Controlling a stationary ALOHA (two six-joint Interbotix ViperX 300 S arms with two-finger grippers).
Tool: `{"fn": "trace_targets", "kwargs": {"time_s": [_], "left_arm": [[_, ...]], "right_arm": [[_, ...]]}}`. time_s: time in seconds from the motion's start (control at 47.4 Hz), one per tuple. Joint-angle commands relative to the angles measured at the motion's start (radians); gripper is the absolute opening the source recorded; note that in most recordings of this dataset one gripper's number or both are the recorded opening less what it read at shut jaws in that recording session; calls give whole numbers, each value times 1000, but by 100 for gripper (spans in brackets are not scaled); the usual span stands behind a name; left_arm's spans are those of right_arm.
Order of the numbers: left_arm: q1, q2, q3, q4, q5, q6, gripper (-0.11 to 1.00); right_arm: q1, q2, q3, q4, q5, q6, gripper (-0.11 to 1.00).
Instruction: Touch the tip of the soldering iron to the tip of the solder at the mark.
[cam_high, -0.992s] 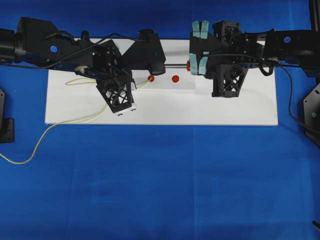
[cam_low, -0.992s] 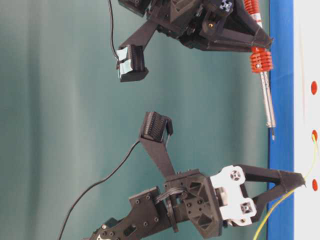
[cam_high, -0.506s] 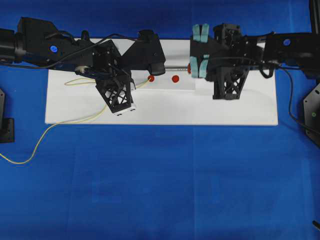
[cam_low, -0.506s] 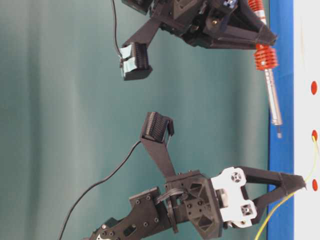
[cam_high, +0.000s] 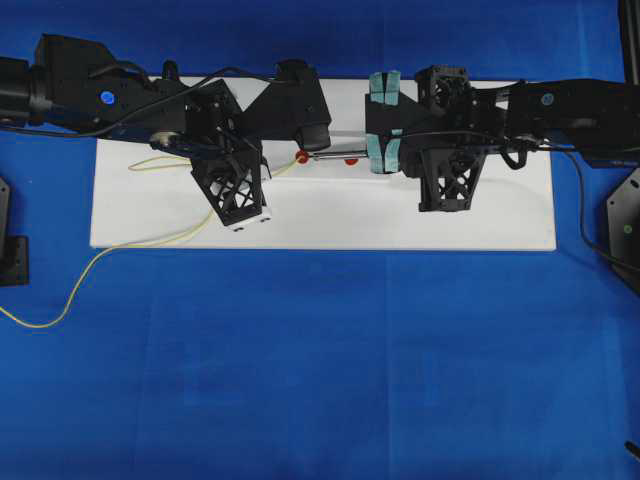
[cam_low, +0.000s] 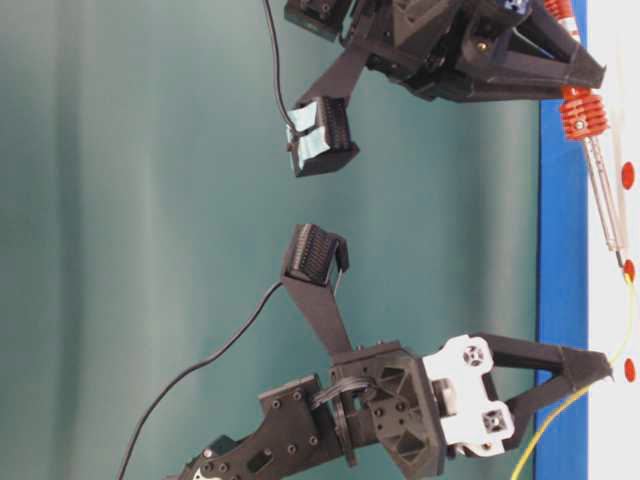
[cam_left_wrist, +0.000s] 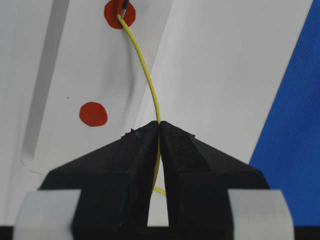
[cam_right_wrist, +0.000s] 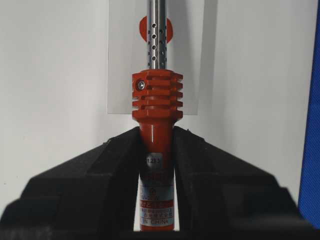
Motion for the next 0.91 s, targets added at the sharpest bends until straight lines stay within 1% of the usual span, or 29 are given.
{"fn": "trace_targets", "kwargs": {"time_s": [0.0,0.886], "left_arm": [[-2,-15,-25,2,0,2,3],[-2,-15,-25,2,5,5,3]], "right_arm": [[2,-6,-11,2,-8,2,6],[2,2,-18,-2,0,0,6]]}}
